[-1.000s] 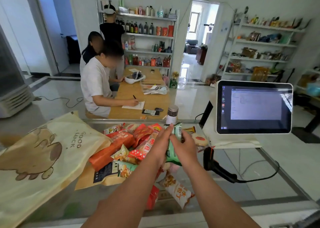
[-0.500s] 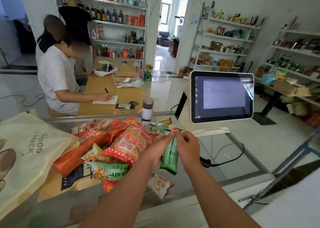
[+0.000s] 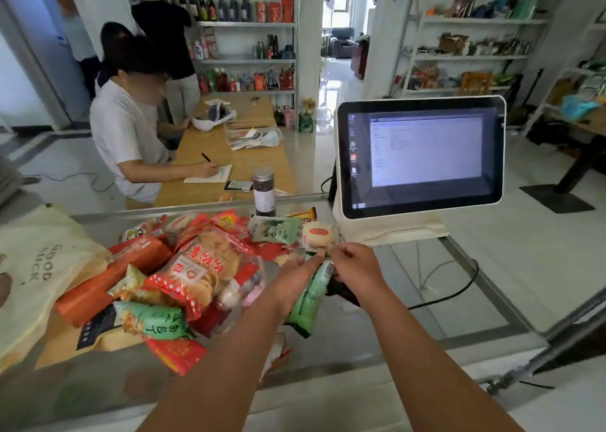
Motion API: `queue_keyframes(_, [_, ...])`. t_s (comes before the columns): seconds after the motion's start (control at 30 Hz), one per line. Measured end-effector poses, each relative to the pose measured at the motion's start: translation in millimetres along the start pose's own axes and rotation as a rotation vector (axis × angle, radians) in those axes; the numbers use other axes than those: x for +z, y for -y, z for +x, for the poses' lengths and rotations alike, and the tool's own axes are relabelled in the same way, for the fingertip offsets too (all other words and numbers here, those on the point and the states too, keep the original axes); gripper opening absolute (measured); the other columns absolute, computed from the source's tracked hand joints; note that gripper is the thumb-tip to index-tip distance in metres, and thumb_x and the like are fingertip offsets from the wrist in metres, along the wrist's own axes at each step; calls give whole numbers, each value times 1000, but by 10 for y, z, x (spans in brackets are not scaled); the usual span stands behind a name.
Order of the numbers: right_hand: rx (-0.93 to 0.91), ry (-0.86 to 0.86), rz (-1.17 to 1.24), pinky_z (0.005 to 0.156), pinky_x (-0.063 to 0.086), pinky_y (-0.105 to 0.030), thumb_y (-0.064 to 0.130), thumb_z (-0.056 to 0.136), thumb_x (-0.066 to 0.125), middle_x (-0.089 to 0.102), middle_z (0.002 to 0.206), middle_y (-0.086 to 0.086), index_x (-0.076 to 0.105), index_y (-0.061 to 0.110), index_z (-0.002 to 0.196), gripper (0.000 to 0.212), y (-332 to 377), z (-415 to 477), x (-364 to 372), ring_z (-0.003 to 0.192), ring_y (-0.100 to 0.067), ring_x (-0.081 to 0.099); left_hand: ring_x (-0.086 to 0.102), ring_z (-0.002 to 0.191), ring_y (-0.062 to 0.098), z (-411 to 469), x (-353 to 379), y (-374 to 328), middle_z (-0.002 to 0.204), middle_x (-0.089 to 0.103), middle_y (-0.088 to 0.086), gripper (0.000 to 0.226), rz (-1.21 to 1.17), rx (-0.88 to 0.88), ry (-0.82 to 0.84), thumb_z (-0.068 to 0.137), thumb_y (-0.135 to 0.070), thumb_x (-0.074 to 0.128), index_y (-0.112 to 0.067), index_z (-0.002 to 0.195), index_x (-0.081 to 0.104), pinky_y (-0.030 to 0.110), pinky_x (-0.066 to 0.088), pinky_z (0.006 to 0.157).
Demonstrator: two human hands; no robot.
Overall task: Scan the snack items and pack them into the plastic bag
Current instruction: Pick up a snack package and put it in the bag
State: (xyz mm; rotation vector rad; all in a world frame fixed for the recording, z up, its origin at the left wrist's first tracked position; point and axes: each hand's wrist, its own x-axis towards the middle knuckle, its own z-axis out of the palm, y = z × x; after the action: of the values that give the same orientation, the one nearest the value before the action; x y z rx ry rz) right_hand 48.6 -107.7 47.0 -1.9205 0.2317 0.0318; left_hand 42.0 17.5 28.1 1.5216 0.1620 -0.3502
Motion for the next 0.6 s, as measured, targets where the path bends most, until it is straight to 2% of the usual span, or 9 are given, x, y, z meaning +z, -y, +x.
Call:
queue_keyframes(0.07, [10,2,49,79,54,-35,31,91,54,68,89,-3,68,17,85,21,-127,41,-54,84,-18,64,67,65,14,47,66,68,82,73,4,38,-18,-58,-35,94,-45,56,-12,107,69,23,49,59])
queue_keyframes(0.17, [-63,-36,-101,67,41,-16,24,95,50,61,96,2,63,17,100,16,-360,21,-152,85,-10,55,65,62,19,112,104,204,78,72,8,39,-36,-160,-136,90,-50,59,-13,86,72,27,51,61])
queue_keyframes(0.2, [-101,-46,-182,71,42,-15,19,94,51,61,101,0,63,15,108,19,-462,17,-174,91,-13,55,65,61,21,132,92,265,76,72,11,42,-41,-193,-171,89,-51,60,-12,80,72,29,52,62])
queue_keyframes(0.3, [-152,11,-442,94,45,-33,14,87,56,60,118,-6,56,15,127,40,-767,34,-184,112,-23,55,67,69,27,160,34,405,79,74,13,45,-28,-245,-227,92,-49,57,-8,80,72,36,55,70])
queue_keyframes(0.37, [-177,85,-537,96,45,-35,15,84,60,61,119,-6,52,18,131,48,-899,22,-155,110,-24,57,68,67,25,161,15,444,79,74,12,42,-33,-255,-213,94,-45,55,-8,85,70,32,55,65])
queue_keyframes(0.47, [-255,100,-602,99,43,-39,19,83,64,58,125,-6,46,17,137,57,-997,45,-91,113,-25,56,68,63,22,182,18,502,79,74,11,37,-78,-259,-204,96,-41,54,-7,88,68,28,52,56])
queue_keyframes(0.6, [-302,94,-689,99,42,-36,14,84,66,50,133,-8,42,12,138,60,-1032,142,-1,117,-26,53,67,66,24,239,63,605,81,73,14,44,-73,-264,-287,93,-47,56,-4,93,67,30,55,63])
